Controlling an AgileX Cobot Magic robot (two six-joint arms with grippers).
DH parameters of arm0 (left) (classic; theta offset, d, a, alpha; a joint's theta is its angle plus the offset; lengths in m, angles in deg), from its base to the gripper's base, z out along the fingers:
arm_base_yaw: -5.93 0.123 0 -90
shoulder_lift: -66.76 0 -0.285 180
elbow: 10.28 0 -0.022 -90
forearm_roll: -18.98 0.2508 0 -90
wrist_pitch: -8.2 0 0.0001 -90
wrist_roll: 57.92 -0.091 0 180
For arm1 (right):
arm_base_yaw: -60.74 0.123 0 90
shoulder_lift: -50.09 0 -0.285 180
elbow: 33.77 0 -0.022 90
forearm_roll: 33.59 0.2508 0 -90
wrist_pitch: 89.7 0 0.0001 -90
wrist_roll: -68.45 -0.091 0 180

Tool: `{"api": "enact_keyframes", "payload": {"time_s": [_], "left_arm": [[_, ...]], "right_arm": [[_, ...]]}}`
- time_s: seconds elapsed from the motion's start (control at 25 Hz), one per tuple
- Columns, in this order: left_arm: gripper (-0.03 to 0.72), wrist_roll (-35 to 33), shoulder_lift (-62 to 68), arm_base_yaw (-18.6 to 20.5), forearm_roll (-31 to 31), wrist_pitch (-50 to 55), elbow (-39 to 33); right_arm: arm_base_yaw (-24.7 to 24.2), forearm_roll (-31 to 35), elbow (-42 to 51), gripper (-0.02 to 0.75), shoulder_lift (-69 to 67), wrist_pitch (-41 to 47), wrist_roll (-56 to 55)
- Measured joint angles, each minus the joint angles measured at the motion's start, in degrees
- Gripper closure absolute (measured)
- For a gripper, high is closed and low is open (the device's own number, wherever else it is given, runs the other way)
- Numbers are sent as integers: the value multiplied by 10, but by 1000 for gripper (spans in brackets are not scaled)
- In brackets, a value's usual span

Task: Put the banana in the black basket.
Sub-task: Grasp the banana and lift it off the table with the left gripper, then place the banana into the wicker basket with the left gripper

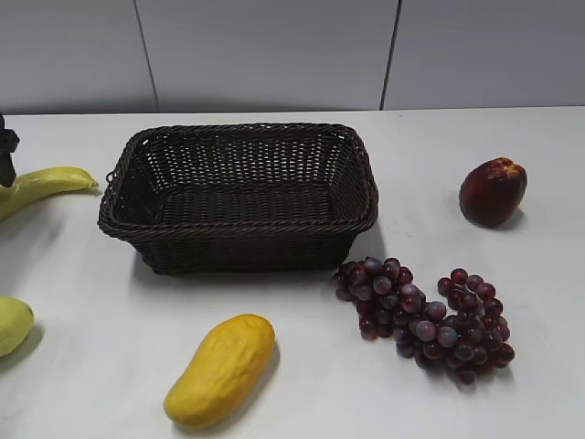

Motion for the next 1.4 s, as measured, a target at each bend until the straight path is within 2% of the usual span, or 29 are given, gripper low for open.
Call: {"api": "enact_keyframes", "payload": {"time_s": [0.32, 0.56, 0.68, 0.8, 0.88, 1.4], "left_arm": [[-24, -59, 49, 0, -39, -12, 14], [-5, -66, 66, -1, -46, -16, 16], [87, -67, 66, -1, -50, -18, 17], [232, -67, 66, -1, -61, -18, 17], [275, -67, 66, -1, -74, -18, 17], [276, -64, 45, -1, -102, 5, 17]], "right_arm": [[0, 0, 0, 187, 0, 0, 0], [0, 0, 0, 187, 0, 0, 0], [0, 0, 0, 187, 0, 0, 0], [0, 0, 0, 187, 0, 0, 0], [0, 0, 0, 187, 0, 0, 0], [0, 0, 0, 187, 0, 0, 0]]}}
